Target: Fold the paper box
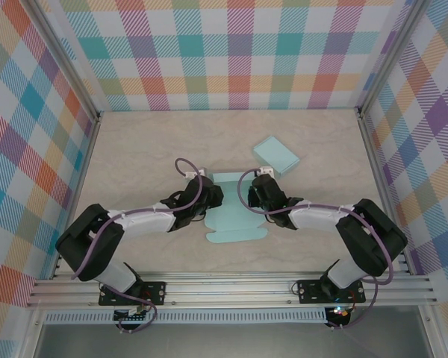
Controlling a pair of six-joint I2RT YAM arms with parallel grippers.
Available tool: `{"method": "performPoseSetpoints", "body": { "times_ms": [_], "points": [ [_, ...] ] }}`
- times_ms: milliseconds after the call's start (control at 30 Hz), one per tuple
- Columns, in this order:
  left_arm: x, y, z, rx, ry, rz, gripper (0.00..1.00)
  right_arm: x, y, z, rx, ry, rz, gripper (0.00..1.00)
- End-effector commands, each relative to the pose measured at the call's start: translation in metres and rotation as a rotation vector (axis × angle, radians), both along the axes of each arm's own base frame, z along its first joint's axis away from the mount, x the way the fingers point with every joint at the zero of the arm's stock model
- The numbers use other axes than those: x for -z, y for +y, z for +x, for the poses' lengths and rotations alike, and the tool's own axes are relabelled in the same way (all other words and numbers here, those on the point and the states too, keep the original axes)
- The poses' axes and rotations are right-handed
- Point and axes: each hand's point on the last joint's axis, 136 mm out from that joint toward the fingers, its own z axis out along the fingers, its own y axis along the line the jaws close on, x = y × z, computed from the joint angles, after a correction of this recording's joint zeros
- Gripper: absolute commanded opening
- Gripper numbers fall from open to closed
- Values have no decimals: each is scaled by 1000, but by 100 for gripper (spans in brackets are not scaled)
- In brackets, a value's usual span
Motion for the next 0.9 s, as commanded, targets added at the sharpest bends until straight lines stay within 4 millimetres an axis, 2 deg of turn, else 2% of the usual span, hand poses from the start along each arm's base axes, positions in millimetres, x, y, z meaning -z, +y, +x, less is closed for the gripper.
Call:
{"method": "performPoseSetpoints", "body": {
  "times_ms": [0,167,300,467,733,800,867],
  "points": [
    [-20,-22,7,48,-51,-68,20,-8,8,3,-11,-18,10,0],
    [-41,-37,-1,132,-80,-93,20,-4,3,3,9,-16,-7,0],
    [-50,-31,-18,153,-89,-80,26,-5,2,4,17,-19,-8,0],
    [-50,1,-40,96,-72,-66,38,-7,2,4,19,-22,-1,0],
    [-51,76,-61,-128,-88,9,41,-12,1,3,21,-31,11,0],
    [-46,88,-63,-168,-71,48,41,-14,1,3,18,-35,14,0],
    [-38,91,-64,-180,-48,69,39,-16,2,3,16,-38,17,0]
  ]
}}
